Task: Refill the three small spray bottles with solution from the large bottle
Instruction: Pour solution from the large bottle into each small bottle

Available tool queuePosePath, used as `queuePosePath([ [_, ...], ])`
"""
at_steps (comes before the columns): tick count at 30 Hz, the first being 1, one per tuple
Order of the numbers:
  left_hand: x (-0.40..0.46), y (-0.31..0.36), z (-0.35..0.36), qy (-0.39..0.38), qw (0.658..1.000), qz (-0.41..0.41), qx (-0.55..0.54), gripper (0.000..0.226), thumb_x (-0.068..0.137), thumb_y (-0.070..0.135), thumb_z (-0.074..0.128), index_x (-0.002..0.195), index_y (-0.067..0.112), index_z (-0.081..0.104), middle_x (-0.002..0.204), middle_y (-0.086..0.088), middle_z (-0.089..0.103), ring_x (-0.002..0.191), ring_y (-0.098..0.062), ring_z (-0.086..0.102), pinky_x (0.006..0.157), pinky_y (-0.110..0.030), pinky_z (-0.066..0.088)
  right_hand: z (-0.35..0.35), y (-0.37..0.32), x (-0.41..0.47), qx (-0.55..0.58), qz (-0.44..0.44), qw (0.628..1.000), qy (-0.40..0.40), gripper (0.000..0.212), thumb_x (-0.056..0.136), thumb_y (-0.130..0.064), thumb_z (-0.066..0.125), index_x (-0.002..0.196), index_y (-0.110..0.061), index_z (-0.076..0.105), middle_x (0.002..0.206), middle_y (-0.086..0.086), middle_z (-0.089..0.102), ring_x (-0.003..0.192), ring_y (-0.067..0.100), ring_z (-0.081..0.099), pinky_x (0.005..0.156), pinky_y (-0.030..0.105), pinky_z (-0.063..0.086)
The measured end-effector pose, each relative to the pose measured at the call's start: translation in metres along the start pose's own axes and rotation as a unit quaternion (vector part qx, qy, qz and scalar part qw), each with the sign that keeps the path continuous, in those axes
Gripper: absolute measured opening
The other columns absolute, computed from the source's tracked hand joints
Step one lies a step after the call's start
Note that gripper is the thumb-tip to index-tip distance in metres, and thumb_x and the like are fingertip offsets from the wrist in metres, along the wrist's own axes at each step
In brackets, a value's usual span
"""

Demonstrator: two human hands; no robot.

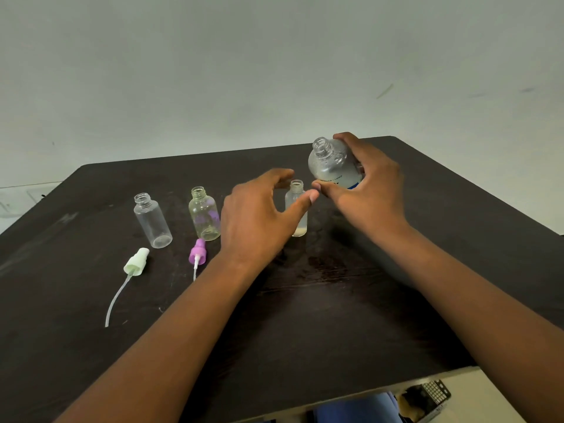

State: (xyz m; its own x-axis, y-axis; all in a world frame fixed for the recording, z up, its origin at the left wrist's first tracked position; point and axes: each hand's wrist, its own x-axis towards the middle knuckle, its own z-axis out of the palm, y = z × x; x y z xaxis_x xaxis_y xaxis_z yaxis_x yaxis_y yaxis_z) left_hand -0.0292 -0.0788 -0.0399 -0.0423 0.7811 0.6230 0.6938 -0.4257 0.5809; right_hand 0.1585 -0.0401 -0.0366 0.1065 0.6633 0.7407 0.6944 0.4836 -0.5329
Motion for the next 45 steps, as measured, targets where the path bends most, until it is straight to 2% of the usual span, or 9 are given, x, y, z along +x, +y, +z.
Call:
queuePosePath([
  [9, 0.034, -0.006, -0.063, 0.154, 0.974, -0.081, 0.145, 0.043, 0.104, 0.055, 0.05, 0.105, 0.023, 0.08, 0.107, 0.001, 0.08, 0.099, -0.03, 0.071, 0.083, -0.035, 0.044, -0.002, -0.003, 0.001, 0.004, 0.014, 1.0, 0.011, 0.08, 0.066, -0.046, 0.093, 0.137, -0.025, 0.066, 0.122, -0.006, 0.074, 0.108, 0.017, 0.069, 0.097, 0.045, 0.058],
  [14, 0.043, -0.027, -0.084, 0.037, 0.965, -0.183, 0.182, 0.045, 0.094, 0.055, 0.066, 0.086, 0.013, 0.079, 0.081, -0.008, 0.075, 0.068, -0.02, 0.059, 0.073, -0.033, 0.042, -0.001, -0.005, 0.0, 0.006, 0.012, 1.0, 0.01, 0.081, 0.064, -0.053, 0.087, 0.137, -0.025, 0.066, 0.123, -0.007, 0.074, 0.109, 0.017, 0.07, 0.097, 0.044, 0.058],
  [19, 0.045, -0.034, -0.092, -0.056, 0.951, -0.19, 0.236, 0.057, 0.085, 0.067, 0.073, 0.063, 0.015, 0.077, 0.056, -0.002, 0.071, 0.068, -0.024, 0.071, 0.064, -0.033, 0.043, -0.001, -0.005, -0.001, -0.006, 0.004, 1.0, 0.004, 0.079, 0.067, -0.047, 0.093, 0.138, -0.023, 0.065, 0.122, -0.006, 0.073, 0.108, 0.017, 0.068, 0.096, 0.044, 0.058],
  [24, 0.048, -0.045, -0.091, -0.134, 0.93, -0.217, 0.264, 0.053, 0.072, 0.067, 0.086, 0.079, 0.015, 0.079, 0.066, -0.005, 0.075, 0.074, -0.026, 0.073, 0.062, -0.033, 0.046, 0.0, -0.006, -0.001, -0.011, 0.004, 1.0, 0.001, 0.08, 0.068, -0.046, 0.094, 0.139, -0.024, 0.065, 0.123, -0.006, 0.073, 0.108, 0.016, 0.068, 0.096, 0.043, 0.058],
  [29, 0.05, -0.046, -0.085, -0.147, 0.927, -0.229, 0.257, 0.048, 0.07, 0.052, 0.095, 0.092, 0.015, 0.074, 0.083, -0.007, 0.075, 0.088, -0.028, 0.072, 0.08, -0.041, 0.055, -0.001, -0.005, -0.001, -0.009, 0.009, 1.0, 0.001, 0.079, 0.068, -0.048, 0.092, 0.139, -0.025, 0.064, 0.122, -0.007, 0.072, 0.108, 0.016, 0.067, 0.096, 0.044, 0.058],
  [32, 0.045, -0.034, -0.082, -0.091, 0.955, -0.181, 0.215, 0.033, 0.077, 0.041, 0.092, 0.092, 0.017, 0.076, 0.079, 0.001, 0.068, 0.078, -0.019, 0.062, 0.076, -0.034, 0.045, -0.002, -0.005, -0.001, -0.012, 0.01, 1.0, 0.004, 0.079, 0.069, -0.047, 0.093, 0.139, -0.025, 0.064, 0.122, -0.006, 0.073, 0.108, 0.017, 0.068, 0.096, 0.045, 0.058],
  [38, 0.041, -0.017, -0.076, 0.043, 0.992, -0.116, -0.022, 0.044, 0.073, 0.057, 0.092, 0.096, 0.022, 0.082, 0.089, 0.006, 0.079, 0.086, -0.012, 0.076, 0.081, -0.038, 0.063, -0.002, -0.005, 0.0, -0.009, 0.003, 1.0, 0.015, 0.08, 0.067, -0.047, 0.091, 0.139, -0.024, 0.065, 0.121, -0.004, 0.073, 0.108, 0.019, 0.069, 0.095, 0.046, 0.058],
  [42, 0.038, -0.01, -0.067, 0.077, 0.993, -0.069, -0.048, 0.045, 0.08, 0.071, 0.079, 0.091, 0.027, 0.083, 0.086, 0.013, 0.079, 0.082, -0.009, 0.075, 0.079, -0.039, 0.061, -0.003, -0.004, 0.0, -0.01, 0.0, 1.0, 0.017, 0.08, 0.068, -0.046, 0.093, 0.139, -0.023, 0.065, 0.122, -0.003, 0.073, 0.108, 0.019, 0.069, 0.095, 0.046, 0.058],
  [45, 0.037, -0.008, -0.059, 0.063, 0.996, -0.048, -0.037, 0.048, 0.087, 0.075, 0.069, 0.103, 0.032, 0.081, 0.091, 0.017, 0.078, 0.081, -0.002, 0.07, 0.074, -0.025, 0.05, -0.003, -0.003, 0.001, -0.014, -0.001, 1.0, 0.018, 0.08, 0.068, -0.044, 0.095, 0.139, -0.022, 0.065, 0.122, -0.002, 0.073, 0.108, 0.02, 0.069, 0.095, 0.046, 0.058],
])
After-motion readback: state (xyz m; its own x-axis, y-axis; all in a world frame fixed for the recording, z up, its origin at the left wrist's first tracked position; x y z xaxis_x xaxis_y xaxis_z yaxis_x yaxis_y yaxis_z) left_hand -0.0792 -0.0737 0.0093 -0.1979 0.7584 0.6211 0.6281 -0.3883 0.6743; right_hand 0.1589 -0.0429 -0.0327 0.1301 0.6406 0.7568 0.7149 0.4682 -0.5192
